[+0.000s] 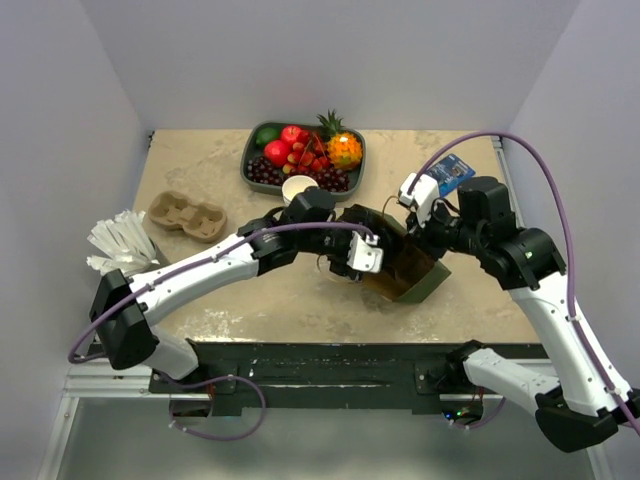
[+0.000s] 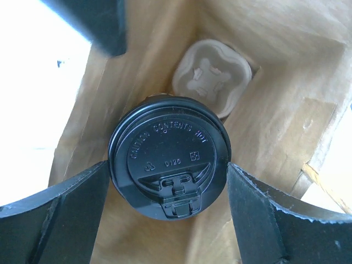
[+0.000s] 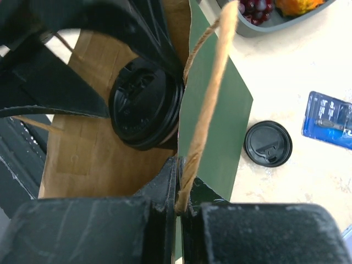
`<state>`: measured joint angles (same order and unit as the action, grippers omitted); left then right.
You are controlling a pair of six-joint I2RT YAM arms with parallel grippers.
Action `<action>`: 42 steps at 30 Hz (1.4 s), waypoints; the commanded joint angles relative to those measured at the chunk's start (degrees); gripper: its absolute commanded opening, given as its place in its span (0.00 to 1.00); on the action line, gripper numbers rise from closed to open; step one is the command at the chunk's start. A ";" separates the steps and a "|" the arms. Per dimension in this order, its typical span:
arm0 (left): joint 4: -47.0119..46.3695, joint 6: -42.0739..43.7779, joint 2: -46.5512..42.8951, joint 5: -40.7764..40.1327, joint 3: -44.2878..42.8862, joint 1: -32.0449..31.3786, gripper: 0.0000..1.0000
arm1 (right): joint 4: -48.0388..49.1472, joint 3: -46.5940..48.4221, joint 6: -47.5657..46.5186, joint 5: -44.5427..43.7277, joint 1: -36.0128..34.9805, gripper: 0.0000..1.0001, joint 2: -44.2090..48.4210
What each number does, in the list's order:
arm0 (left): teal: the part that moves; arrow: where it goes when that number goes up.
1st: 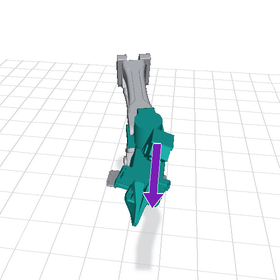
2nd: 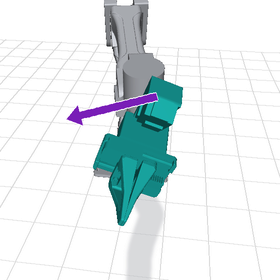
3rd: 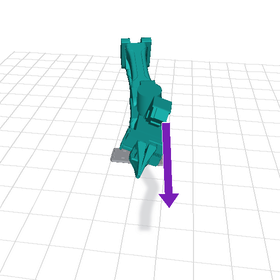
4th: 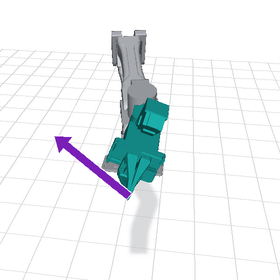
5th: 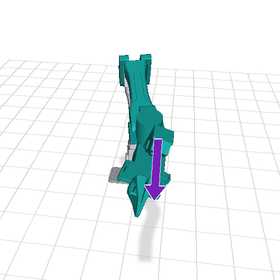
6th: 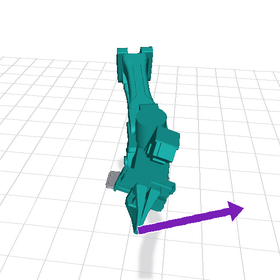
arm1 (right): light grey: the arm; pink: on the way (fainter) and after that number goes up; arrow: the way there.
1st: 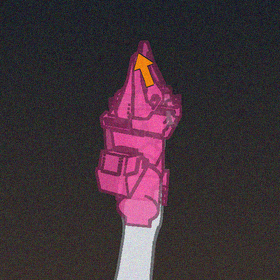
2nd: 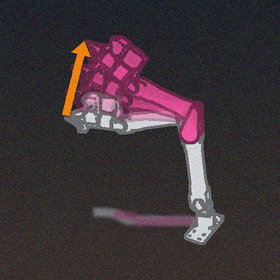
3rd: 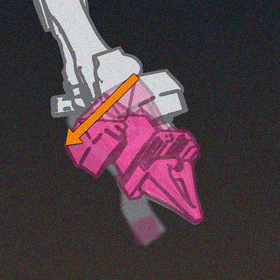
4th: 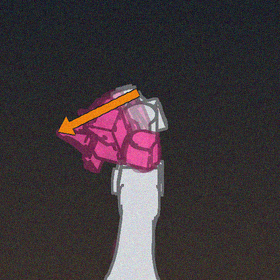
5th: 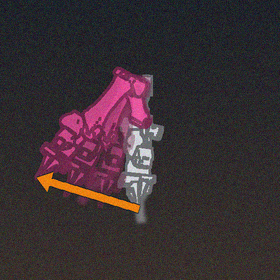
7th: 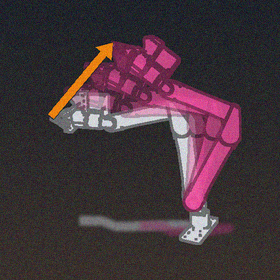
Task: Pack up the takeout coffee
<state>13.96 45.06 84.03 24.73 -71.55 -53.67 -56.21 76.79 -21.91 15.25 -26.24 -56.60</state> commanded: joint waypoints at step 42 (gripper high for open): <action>27.18 38.79 16.07 -17.61 -21.97 -8.20 0.00 | -2.68 1.60 -17.55 7.78 -6.01 0.00 3.25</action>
<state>44.38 81.23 98.59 10.37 -93.60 -60.27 -60.38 77.14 -37.39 20.16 -30.39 -53.95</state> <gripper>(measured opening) 0.862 0.015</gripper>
